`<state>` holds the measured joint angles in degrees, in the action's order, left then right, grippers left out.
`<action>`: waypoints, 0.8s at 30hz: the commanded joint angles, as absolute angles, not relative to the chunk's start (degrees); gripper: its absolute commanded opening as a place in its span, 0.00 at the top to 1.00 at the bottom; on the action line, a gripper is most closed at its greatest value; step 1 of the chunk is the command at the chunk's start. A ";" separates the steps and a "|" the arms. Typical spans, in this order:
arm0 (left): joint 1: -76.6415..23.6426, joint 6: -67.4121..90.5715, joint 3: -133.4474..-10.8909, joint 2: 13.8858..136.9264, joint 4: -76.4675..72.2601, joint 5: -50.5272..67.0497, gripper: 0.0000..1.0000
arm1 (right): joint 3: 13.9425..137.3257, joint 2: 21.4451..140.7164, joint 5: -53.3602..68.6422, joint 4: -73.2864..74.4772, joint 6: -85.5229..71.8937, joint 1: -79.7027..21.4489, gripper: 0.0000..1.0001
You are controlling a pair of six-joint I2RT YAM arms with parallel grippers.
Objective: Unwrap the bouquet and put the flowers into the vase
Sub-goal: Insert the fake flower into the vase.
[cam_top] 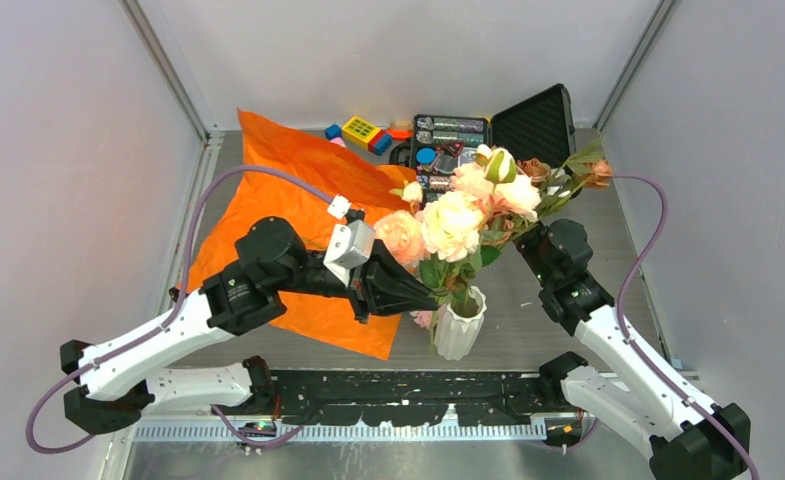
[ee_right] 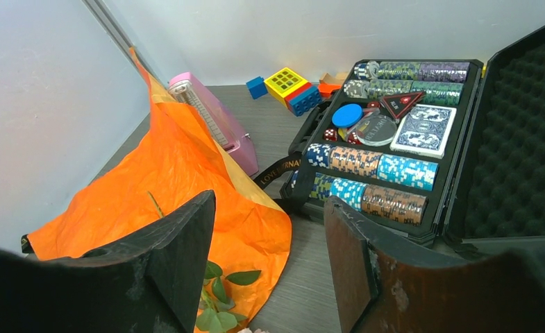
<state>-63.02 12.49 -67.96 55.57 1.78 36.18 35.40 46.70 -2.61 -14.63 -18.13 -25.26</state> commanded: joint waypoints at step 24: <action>-71.10 -3.40 -92.35 71.94 10.79 26.65 1.00 | 34.63 44.99 -1.49 -20.21 -19.01 -25.05 0.35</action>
